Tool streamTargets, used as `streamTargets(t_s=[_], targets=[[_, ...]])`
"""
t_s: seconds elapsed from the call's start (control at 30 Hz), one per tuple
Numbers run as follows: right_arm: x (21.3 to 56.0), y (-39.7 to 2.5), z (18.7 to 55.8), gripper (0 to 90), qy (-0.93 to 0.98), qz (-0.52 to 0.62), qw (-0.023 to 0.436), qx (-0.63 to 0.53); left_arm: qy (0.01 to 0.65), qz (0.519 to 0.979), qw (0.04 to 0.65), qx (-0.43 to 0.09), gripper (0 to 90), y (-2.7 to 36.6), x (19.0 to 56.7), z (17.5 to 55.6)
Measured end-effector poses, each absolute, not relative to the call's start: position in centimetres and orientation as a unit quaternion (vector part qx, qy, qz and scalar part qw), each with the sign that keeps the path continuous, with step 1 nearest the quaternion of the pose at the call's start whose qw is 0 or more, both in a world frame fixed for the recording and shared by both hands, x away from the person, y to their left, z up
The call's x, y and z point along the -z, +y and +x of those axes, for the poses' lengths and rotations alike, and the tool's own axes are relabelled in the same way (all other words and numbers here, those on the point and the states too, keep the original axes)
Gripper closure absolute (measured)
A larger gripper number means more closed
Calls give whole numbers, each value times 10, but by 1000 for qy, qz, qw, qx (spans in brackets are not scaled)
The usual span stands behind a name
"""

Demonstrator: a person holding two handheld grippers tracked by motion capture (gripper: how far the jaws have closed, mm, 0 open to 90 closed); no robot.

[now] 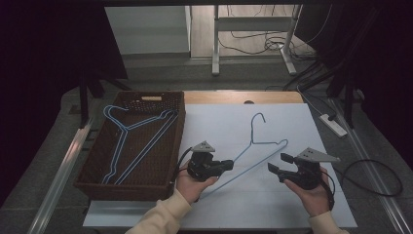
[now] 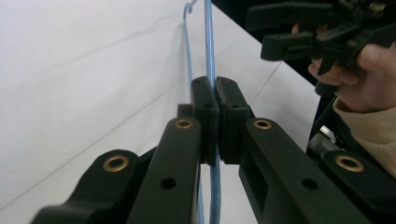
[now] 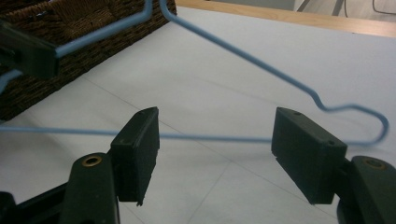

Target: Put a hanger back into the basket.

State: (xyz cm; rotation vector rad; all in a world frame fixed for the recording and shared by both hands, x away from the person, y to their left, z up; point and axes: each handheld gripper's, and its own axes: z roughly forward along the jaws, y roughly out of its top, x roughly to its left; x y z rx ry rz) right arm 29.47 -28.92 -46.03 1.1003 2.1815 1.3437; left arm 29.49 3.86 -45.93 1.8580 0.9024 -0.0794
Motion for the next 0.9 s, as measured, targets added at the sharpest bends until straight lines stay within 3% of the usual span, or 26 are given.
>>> streamTargets(t_s=[0.5,0.9], targets=[[469,-298,295,293,772,392,185,-465,371,751,547,20,871,53,427,291],[472,-301,296,288,773,397,184,-459,368,723,584,-2,871,89,386,289]])
